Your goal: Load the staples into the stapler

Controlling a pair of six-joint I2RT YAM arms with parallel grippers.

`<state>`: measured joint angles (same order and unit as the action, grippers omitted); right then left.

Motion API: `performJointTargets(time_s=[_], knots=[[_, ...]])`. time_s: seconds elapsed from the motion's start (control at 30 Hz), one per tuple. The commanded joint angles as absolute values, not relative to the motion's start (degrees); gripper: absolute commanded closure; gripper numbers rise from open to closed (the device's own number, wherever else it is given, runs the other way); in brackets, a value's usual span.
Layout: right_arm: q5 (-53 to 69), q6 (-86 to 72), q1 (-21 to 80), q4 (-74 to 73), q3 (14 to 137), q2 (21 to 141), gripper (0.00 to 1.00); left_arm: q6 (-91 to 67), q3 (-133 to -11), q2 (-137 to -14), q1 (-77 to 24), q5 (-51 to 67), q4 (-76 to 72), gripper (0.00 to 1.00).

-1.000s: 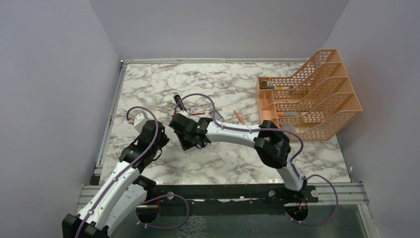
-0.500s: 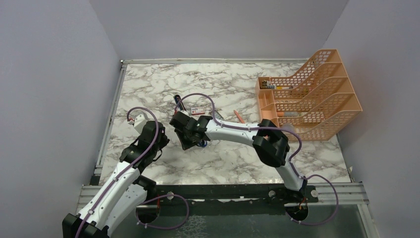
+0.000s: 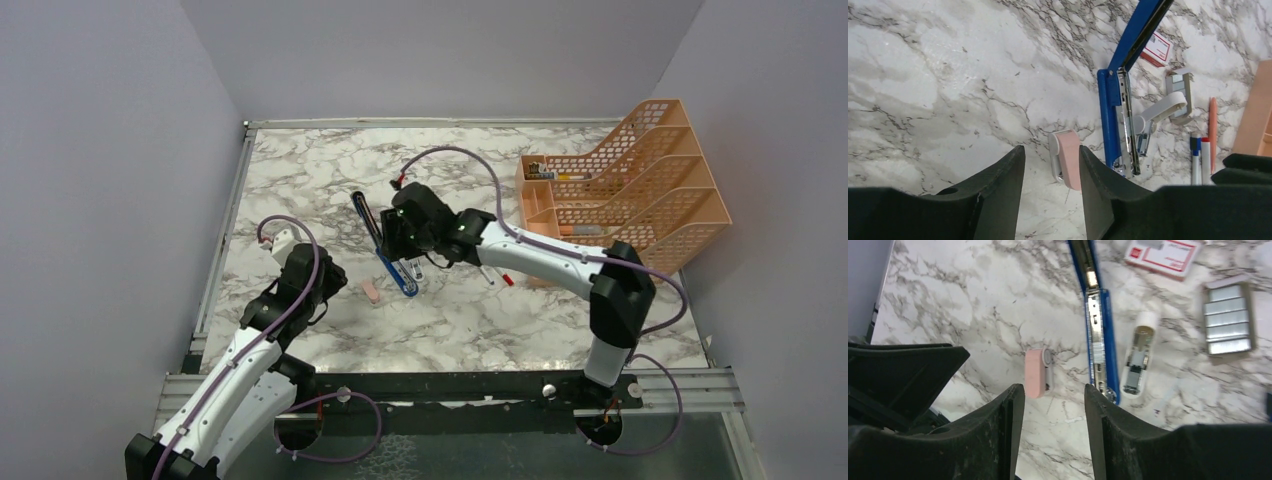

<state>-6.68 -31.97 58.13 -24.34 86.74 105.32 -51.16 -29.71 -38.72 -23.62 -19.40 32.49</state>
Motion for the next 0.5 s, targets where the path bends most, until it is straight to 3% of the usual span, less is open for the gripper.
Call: performJointTargets(time_s=[0.0,0.23,0.33,0.47], knots=[[-9.08,-32.06,54.11,-20.68,80.39,99.45,0.46,-49.15,-30.55,-38.78,-23.29,-13.74,27.01,0.53],[-5.11,-28.45,46.68,-19.06,77.62,95.20,0.37,-50.79,-30.60,-46.67,-23.13,-0.55,14.36,0.47],[-5.01,-24.49,46.17,-19.58,80.39,98.27,0.31,-52.61,-30.41,-52.30,-22.88,5.80,7.26,0.46],[-4.12,-20.99,46.01,-23.30,86.88,104.77,0.31,-53.25,-30.58,-58.49,-22.10,7.77,2.87,0.44]])
